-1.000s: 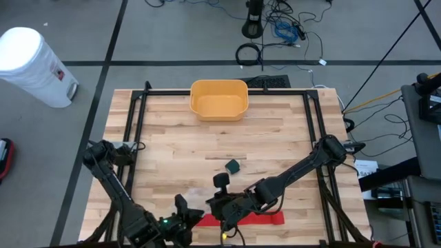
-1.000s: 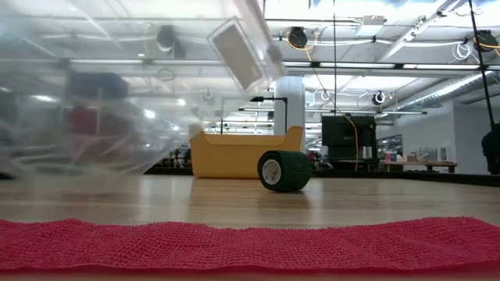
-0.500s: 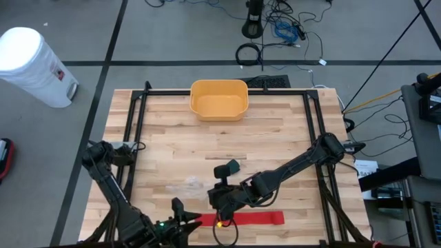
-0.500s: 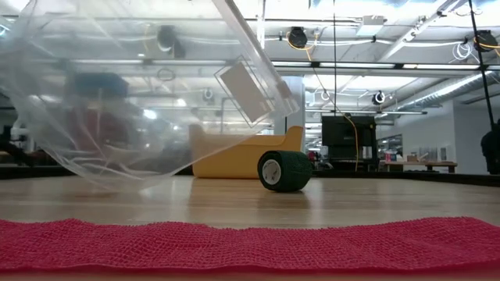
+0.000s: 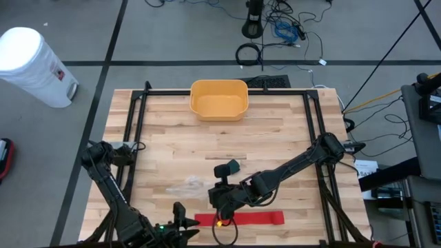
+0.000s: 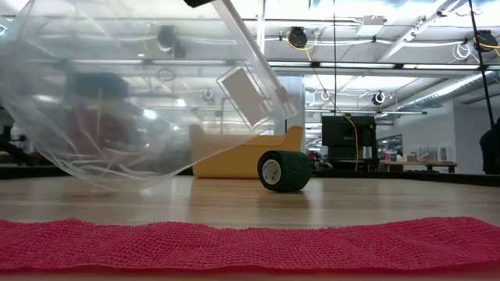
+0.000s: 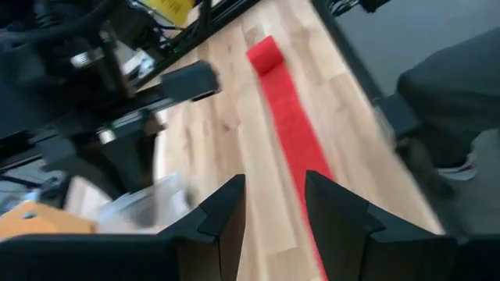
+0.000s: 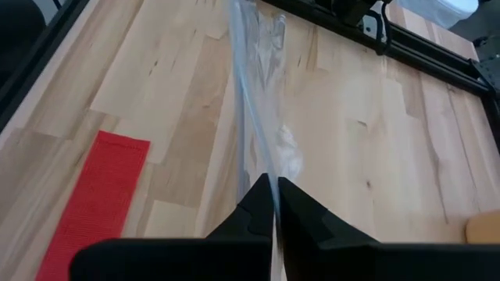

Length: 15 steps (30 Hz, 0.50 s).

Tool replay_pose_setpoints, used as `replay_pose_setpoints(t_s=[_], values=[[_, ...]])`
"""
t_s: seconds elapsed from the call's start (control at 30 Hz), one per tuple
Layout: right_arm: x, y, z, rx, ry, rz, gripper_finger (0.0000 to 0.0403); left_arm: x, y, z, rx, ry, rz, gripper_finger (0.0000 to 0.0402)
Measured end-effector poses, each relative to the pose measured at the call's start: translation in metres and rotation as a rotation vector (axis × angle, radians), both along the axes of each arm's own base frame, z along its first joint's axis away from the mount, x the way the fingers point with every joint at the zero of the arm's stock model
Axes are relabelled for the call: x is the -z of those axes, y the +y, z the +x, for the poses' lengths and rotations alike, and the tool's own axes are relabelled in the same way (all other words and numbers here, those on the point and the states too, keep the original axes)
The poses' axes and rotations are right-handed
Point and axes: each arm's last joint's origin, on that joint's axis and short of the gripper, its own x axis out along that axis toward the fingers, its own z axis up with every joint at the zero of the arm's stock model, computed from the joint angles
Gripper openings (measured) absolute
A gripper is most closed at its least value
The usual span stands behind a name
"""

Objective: Roll bandage
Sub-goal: Open the transparent zip bag

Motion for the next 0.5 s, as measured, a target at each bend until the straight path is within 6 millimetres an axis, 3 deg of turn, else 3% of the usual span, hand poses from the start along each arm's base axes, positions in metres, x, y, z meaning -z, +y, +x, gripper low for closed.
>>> replay_pose_setpoints(t_s=[0.5], values=[[-0.0001, -0.0038, 0.0018, -0.006, 0.002, -0.019, 0.0000, -0.0031, -0.0050, 0.0028, -0.008, -0.027, -0.115, 0.0139]])
